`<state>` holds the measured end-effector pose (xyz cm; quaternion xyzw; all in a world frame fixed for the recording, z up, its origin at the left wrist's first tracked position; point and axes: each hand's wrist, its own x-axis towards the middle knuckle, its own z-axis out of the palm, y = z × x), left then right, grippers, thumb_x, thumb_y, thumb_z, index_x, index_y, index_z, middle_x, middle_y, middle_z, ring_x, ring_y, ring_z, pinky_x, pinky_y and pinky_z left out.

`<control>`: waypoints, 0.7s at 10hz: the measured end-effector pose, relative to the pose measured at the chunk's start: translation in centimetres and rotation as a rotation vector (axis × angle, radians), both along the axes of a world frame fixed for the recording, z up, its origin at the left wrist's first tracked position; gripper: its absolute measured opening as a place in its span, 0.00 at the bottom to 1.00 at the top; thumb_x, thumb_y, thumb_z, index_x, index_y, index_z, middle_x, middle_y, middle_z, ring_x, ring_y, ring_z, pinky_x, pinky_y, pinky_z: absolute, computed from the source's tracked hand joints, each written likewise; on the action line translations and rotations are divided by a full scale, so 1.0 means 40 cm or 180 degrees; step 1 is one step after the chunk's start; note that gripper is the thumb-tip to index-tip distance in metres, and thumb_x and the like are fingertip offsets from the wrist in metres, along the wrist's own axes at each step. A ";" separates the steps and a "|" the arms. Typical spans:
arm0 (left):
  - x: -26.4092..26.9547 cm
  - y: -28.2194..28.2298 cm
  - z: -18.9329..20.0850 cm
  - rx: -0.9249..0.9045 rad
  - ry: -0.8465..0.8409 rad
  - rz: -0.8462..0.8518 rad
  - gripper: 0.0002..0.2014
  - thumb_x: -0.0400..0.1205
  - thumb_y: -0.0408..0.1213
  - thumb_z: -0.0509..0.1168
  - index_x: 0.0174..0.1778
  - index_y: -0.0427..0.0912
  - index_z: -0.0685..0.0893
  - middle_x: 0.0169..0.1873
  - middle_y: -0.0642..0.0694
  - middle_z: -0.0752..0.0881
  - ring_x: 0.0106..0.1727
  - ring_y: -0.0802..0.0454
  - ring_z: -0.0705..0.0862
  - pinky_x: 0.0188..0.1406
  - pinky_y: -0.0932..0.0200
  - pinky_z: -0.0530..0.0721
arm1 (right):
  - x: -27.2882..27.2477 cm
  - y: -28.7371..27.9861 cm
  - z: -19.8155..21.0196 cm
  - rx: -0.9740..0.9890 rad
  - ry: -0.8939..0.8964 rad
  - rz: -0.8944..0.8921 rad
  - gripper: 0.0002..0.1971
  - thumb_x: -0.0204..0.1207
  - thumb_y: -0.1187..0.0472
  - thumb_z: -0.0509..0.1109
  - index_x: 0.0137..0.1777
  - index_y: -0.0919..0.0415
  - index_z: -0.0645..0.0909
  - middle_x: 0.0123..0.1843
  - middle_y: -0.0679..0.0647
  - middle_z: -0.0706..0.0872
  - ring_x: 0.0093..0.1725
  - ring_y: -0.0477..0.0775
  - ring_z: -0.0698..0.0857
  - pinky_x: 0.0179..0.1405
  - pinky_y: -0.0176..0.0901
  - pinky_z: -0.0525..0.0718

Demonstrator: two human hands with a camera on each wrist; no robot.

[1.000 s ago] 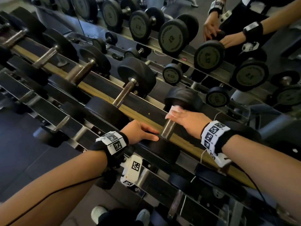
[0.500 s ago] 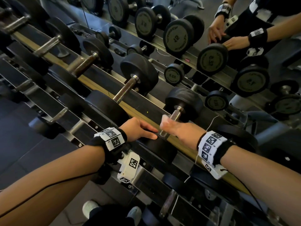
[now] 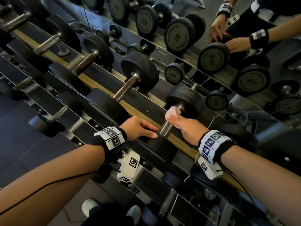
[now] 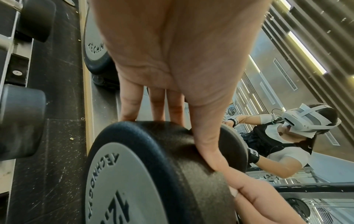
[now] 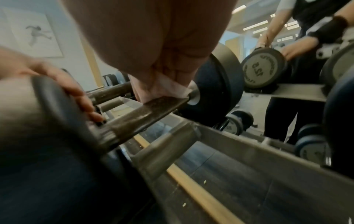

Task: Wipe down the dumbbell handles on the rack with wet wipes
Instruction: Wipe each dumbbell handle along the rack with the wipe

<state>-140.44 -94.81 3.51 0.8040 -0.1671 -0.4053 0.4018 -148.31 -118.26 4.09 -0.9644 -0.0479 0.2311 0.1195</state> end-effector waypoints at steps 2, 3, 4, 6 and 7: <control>-0.004 -0.002 0.004 -0.0024 -0.0013 0.0006 0.08 0.72 0.47 0.79 0.42 0.66 0.91 0.48 0.64 0.90 0.58 0.64 0.84 0.71 0.56 0.73 | -0.028 0.022 0.044 0.0610 0.0146 -0.0213 0.42 0.71 0.33 0.36 0.75 0.45 0.78 0.63 0.58 0.87 0.64 0.60 0.84 0.69 0.48 0.77; -0.002 -0.004 0.011 -0.0028 0.0048 0.0000 0.08 0.73 0.45 0.79 0.44 0.63 0.92 0.49 0.63 0.90 0.59 0.63 0.84 0.75 0.51 0.73 | 0.007 -0.004 0.047 0.0903 -0.0550 -0.0625 0.45 0.68 0.36 0.33 0.80 0.51 0.70 0.76 0.58 0.79 0.75 0.57 0.77 0.71 0.43 0.69; 0.002 -0.005 0.021 -0.0027 0.0129 -0.0020 0.08 0.72 0.44 0.79 0.43 0.62 0.92 0.48 0.62 0.91 0.59 0.61 0.85 0.76 0.48 0.75 | 0.008 0.010 0.010 0.0563 -0.0516 -0.0496 0.25 0.87 0.69 0.52 0.83 0.55 0.63 0.86 0.55 0.65 0.84 0.60 0.65 0.81 0.56 0.62; -0.003 -0.008 0.027 0.0012 0.0081 -0.0043 0.08 0.72 0.44 0.79 0.46 0.60 0.92 0.47 0.60 0.92 0.57 0.59 0.87 0.74 0.49 0.77 | -0.076 0.047 -0.046 0.0900 -0.0167 -0.0192 0.30 0.83 0.77 0.54 0.83 0.55 0.66 0.87 0.53 0.62 0.85 0.62 0.61 0.82 0.54 0.58; -0.006 -0.006 0.030 -0.0045 0.0110 -0.0034 0.09 0.74 0.43 0.79 0.47 0.59 0.92 0.48 0.58 0.92 0.56 0.59 0.88 0.73 0.49 0.78 | -0.096 0.031 -0.039 0.1175 0.0172 -0.0483 0.20 0.85 0.66 0.64 0.74 0.51 0.80 0.75 0.53 0.81 0.77 0.57 0.77 0.78 0.45 0.67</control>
